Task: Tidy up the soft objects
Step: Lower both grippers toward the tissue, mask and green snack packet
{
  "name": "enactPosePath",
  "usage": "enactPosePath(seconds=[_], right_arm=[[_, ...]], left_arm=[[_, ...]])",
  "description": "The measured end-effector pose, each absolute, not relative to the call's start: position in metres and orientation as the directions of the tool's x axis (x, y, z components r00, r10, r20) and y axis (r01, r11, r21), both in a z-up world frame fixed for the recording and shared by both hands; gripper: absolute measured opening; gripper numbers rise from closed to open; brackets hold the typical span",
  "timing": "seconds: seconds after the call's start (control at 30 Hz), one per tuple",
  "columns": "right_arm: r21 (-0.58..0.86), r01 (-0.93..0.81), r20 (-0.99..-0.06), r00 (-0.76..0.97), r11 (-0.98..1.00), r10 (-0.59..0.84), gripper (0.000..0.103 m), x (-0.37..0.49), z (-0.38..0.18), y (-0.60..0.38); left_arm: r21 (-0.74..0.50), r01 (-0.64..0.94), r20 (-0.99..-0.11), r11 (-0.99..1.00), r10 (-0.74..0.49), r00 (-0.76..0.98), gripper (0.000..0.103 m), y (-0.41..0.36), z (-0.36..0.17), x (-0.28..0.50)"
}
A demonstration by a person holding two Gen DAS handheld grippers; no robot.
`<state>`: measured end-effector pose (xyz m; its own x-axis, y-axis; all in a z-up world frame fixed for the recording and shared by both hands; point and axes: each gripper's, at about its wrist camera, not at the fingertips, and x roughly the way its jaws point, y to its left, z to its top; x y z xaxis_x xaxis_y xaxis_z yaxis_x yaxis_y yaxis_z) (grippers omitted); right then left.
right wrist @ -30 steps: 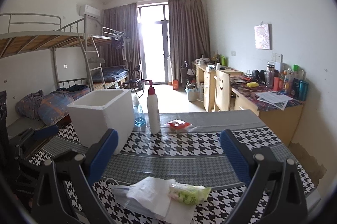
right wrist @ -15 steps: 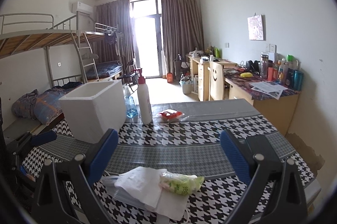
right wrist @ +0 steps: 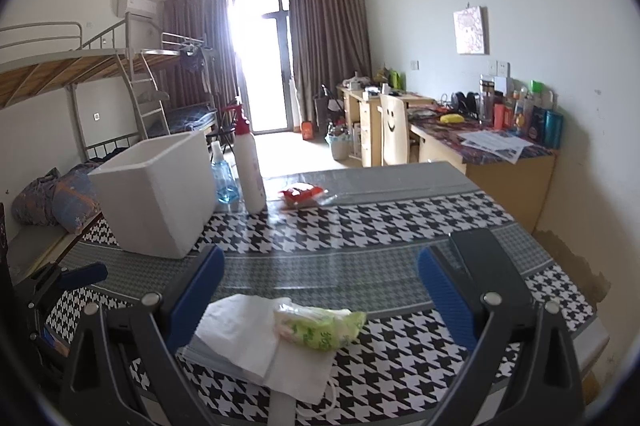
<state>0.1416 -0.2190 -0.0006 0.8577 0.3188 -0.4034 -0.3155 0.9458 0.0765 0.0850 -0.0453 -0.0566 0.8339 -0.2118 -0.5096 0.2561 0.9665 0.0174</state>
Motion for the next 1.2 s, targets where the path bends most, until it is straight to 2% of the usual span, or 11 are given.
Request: enactPosePath(seconds=[0.57, 0.9, 1.2], right_arm=[[0.111, -0.274, -0.47, 0.833, 0.955, 0.293, 0.099, 0.158, -0.025, -0.232], [0.133, -0.263, -0.486, 0.823, 0.955, 0.295, 0.099, 0.164, -0.033, -0.24], [0.147, -0.264, -0.51, 0.805, 0.953, 0.302, 0.099, 0.173, -0.041, -0.243]], left_arm=[[0.088, 0.287, -0.606, 0.954, -0.177, 0.776, 0.102, -0.062, -0.09, 0.108], [0.165, 0.306, -0.655, 0.938, -0.128, 0.745, 0.087, -0.07, -0.104, 0.12], [0.187, 0.356, -0.656, 0.915, -0.153, 0.739, 0.074, -0.075, -0.103, 0.124]])
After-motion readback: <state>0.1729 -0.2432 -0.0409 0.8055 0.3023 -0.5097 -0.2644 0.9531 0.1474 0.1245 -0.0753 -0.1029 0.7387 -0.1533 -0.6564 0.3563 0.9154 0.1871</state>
